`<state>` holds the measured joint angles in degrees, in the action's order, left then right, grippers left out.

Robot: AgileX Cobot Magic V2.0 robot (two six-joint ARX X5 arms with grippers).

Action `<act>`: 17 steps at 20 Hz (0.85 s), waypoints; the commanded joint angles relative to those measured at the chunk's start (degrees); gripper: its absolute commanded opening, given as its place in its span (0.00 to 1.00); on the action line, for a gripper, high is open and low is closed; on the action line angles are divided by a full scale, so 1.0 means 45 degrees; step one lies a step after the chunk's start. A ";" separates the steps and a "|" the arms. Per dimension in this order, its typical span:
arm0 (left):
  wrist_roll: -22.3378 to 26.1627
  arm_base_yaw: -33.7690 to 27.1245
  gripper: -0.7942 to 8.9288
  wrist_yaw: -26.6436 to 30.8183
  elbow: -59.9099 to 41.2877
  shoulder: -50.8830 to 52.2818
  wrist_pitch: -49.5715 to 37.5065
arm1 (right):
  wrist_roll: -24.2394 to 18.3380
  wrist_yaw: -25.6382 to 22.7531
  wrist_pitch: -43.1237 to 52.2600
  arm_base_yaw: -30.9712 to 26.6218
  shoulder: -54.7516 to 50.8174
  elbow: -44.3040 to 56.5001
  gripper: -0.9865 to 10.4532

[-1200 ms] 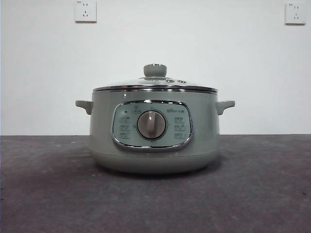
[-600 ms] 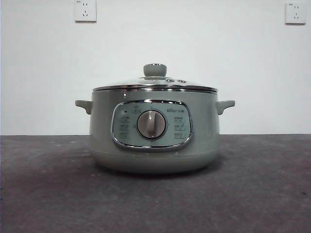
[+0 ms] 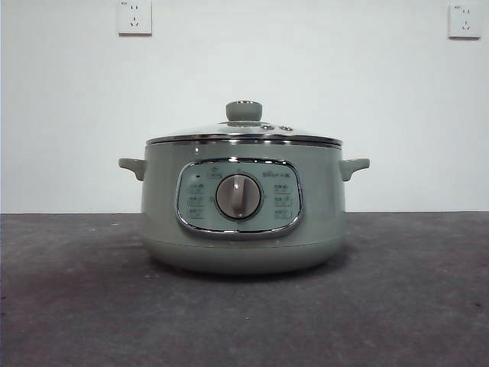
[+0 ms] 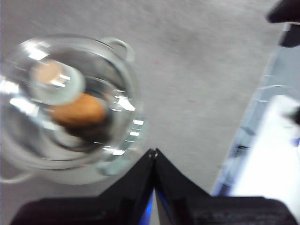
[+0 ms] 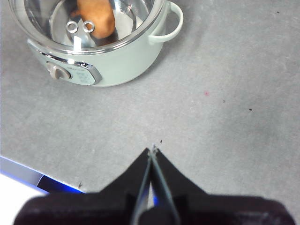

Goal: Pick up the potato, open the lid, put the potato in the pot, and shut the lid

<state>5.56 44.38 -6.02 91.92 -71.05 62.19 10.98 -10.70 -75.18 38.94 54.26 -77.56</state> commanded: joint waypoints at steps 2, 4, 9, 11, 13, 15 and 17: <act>0.2579 -0.1467 0.08 0.0287 -0.0967 0.1263 -0.0593 | 0.0117 -0.0053 0.0034 0.0010 -0.0010 0.0131 0.09; 0.1957 -0.2851 0.08 0.0034 -0.3147 0.2744 -0.2710 | 0.0117 -0.0053 0.0044 0.0010 -0.0010 0.0131 0.09; 0.0792 -0.6159 0.08 -0.0029 -1.0885 0.7257 -0.9782 | 0.0117 -0.0053 0.0039 0.0010 -0.0005 0.0131 0.09; 0.0797 -0.7101 0.08 -0.0034 -1.3517 0.9039 -1.1210 | 0.0117 -0.0053 0.0039 0.0010 -0.0005 0.0131 0.09; 0.0806 -0.7898 0.08 -0.0034 -1.5305 1.0720 -1.1196 | 0.0117 -0.0053 0.0039 0.0010 -0.0005 0.0131 0.09; 0.0801 -0.8495 0.08 0.0005 -1.6543 1.2114 -1.1215 | 0.0117 -0.0053 0.0039 0.0010 -0.0005 0.0131 0.09; 0.0787 -0.8932 0.08 0.0330 -1.7592 1.3085 -1.1696 | 0.0117 -0.0053 0.0039 0.0010 -0.0005 0.0131 0.09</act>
<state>9.74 4.32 -4.80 13.37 -12.23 10.02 10.98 -10.72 -75.18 38.94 54.24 -77.56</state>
